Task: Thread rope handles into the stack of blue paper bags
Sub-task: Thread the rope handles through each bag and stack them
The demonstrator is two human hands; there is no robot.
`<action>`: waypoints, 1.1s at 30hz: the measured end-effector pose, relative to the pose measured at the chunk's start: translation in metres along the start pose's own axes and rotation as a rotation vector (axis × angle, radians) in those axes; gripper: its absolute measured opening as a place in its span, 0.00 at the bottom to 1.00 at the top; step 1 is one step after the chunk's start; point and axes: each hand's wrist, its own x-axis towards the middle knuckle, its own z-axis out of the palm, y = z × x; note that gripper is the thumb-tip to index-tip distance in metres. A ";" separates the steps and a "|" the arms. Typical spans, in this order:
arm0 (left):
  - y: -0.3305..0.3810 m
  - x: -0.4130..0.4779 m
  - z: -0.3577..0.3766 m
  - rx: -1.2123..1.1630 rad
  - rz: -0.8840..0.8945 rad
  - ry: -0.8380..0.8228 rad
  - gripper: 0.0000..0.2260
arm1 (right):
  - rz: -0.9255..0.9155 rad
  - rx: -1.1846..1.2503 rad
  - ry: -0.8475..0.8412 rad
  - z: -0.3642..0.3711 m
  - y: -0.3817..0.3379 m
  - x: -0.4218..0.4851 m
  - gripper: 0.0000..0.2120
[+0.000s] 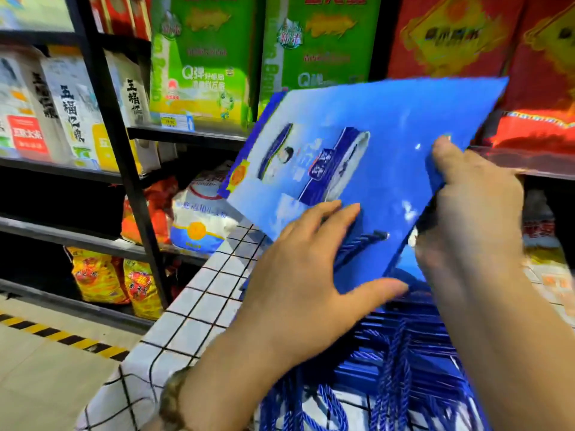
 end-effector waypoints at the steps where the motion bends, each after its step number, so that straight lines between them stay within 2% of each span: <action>1: 0.000 -0.001 -0.001 0.025 -0.010 -0.030 0.38 | 0.048 0.039 0.021 -0.004 0.003 -0.004 0.17; 9: -0.024 -0.005 -0.021 0.101 0.055 -0.233 0.31 | 0.327 -0.072 -0.052 -0.047 0.017 -0.026 0.10; 13: -0.035 -0.004 -0.033 0.044 0.056 -0.329 0.29 | 0.390 -0.312 -0.235 -0.064 0.001 -0.026 0.05; 16: -0.042 -0.004 -0.041 0.028 0.022 -0.359 0.22 | 0.437 -0.649 -0.387 -0.073 -0.016 -0.025 0.05; 18: -0.044 -0.004 -0.044 0.054 0.035 -0.409 0.20 | 0.362 -0.917 -0.475 -0.078 -0.024 -0.023 0.08; 19: -0.045 -0.004 -0.044 0.073 0.044 -0.436 0.20 | 0.265 -1.009 -0.502 -0.078 -0.027 -0.022 0.07; 22: -0.045 -0.001 -0.042 0.073 0.052 -0.503 0.20 | -0.179 -1.236 -0.596 -0.067 -0.026 -0.021 0.07; 24: -0.045 0.001 -0.043 0.046 0.007 -0.495 0.21 | -0.288 -1.298 -0.715 -0.055 -0.014 -0.019 0.05; 27: -0.041 0.002 -0.045 0.026 -0.111 -0.365 0.05 | -0.155 -1.341 -0.942 -0.042 0.010 -0.019 0.16; 29: -0.037 0.000 -0.047 0.143 -0.130 -0.295 0.08 | -0.097 -1.395 -1.014 -0.040 0.021 -0.018 0.22; 31: -0.035 -0.001 -0.049 0.233 -0.134 -0.260 0.09 | -0.075 -1.403 -1.019 -0.042 0.026 -0.018 0.23; 33: -0.035 0.000 -0.050 0.162 -0.176 -0.271 0.06 | -0.063 -1.402 -1.016 -0.042 0.027 -0.019 0.22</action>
